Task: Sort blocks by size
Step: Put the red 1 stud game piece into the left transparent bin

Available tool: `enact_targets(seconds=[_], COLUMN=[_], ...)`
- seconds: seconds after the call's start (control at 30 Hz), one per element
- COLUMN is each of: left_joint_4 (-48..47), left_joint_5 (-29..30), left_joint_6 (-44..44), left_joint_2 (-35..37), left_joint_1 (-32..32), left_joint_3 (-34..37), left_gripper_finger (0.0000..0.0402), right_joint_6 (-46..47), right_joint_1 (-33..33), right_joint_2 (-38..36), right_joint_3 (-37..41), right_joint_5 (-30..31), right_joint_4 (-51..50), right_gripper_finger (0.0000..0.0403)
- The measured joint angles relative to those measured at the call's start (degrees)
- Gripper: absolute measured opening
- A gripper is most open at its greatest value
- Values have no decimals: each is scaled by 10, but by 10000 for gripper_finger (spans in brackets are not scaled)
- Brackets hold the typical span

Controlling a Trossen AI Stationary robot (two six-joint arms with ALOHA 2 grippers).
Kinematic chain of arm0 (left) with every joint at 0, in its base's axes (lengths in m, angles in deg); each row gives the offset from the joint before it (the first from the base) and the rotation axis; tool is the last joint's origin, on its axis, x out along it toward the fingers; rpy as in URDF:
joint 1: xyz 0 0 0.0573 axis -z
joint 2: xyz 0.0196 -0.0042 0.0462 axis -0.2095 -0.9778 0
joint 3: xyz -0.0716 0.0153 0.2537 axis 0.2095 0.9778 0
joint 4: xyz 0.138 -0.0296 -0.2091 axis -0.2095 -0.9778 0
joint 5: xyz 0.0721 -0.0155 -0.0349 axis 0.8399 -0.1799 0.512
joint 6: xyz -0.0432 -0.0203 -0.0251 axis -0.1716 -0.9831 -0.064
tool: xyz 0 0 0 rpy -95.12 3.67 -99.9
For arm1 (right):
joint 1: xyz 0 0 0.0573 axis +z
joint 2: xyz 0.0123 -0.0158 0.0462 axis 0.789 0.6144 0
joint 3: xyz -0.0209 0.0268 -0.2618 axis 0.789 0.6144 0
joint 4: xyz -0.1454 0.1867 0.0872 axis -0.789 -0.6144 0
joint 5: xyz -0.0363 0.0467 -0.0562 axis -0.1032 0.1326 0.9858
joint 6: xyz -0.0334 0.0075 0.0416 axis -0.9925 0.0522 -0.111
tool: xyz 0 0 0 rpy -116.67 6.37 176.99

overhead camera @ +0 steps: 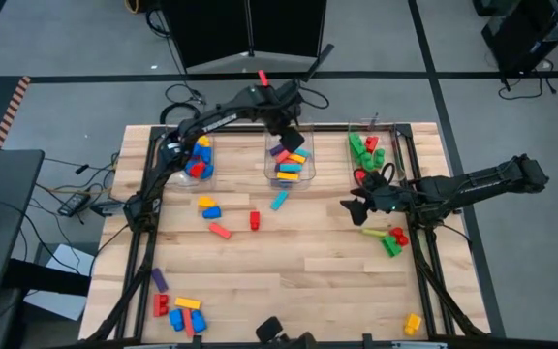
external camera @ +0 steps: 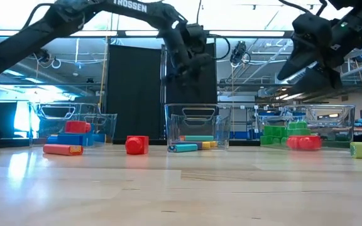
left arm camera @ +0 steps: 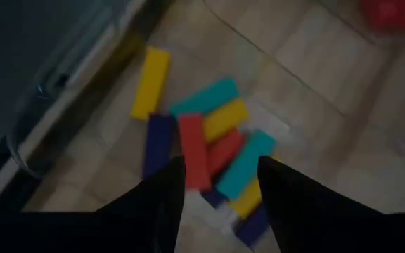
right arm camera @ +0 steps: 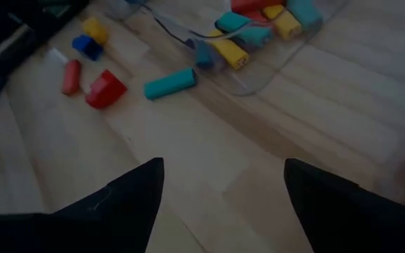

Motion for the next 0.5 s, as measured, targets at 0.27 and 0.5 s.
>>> enact_targets(seconds=[0.27,0.5], left_joint_4=[-130,-150], left_joint_5=[76,168], left_joint_6=[-15,-63], left_joint_2=[26,36], left_joint_1=[75,161], left_joint_3=[0,1], left_gripper_finger=[188,188], right_joint_6=[-53,-84], right_joint_1=[0,1], right_joint_2=[0,0], right_joint_3=[0,0], right_joint_5=[0,-10], right_joint_4=[-1,-17], right_gripper_finger=[299,301])
